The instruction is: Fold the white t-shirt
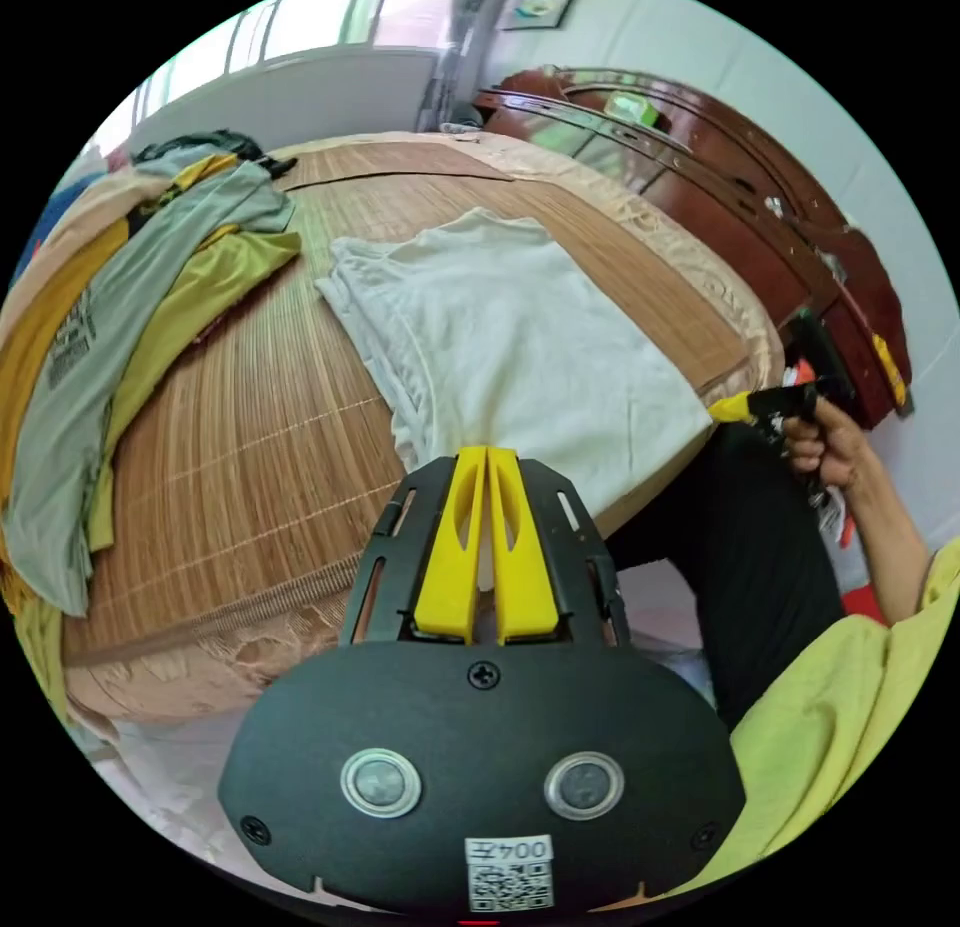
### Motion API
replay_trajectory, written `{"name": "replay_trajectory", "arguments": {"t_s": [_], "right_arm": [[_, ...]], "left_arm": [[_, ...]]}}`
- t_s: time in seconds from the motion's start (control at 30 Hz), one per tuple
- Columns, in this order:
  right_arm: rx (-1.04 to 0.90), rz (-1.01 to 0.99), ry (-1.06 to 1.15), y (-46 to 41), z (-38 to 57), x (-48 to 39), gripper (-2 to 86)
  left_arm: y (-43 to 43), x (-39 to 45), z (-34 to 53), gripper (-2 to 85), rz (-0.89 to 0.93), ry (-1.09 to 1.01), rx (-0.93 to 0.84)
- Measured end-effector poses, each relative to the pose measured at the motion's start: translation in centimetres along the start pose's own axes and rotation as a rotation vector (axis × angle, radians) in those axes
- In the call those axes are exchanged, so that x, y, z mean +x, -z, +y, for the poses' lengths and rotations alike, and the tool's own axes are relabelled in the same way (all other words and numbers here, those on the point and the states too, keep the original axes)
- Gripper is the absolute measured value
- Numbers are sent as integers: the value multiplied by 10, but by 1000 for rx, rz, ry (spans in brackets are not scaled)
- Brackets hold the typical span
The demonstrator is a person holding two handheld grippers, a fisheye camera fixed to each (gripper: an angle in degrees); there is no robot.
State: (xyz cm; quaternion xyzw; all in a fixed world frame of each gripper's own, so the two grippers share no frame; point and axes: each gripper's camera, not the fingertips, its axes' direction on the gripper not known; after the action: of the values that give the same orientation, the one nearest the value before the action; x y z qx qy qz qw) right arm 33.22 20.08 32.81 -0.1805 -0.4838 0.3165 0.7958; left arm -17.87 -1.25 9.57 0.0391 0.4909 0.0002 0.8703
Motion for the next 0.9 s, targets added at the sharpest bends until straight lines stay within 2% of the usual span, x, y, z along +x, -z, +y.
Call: {"name": "replay_trajectory", "arguments": {"t_s": [0.1,0.2,0.37,0.47,0.6,0.7,0.9], "right_arm": [[-33,4,-8,0,-5,7,110],[-34,8,-9,7,-5,13,95],[-8,-48,3,26,1,18,44],[13,-47,37,47,2,0,38],[29,-64,62,71,1,-23,35],[26,-66,69,80,1,-34,35],[39,-86,67,97,14,-45,34]], "left_arm": [[47,-5,-10,11,69,24,74],[63,-9,-11,24,238,96,46],[22,-62,10,77,618,464,-23],[8,-89,19,107,770,620,4],[7,-114,12,136,837,694,59],[14,-138,9,162,913,777,174],[28,-180,-3,182,937,837,261]]}}
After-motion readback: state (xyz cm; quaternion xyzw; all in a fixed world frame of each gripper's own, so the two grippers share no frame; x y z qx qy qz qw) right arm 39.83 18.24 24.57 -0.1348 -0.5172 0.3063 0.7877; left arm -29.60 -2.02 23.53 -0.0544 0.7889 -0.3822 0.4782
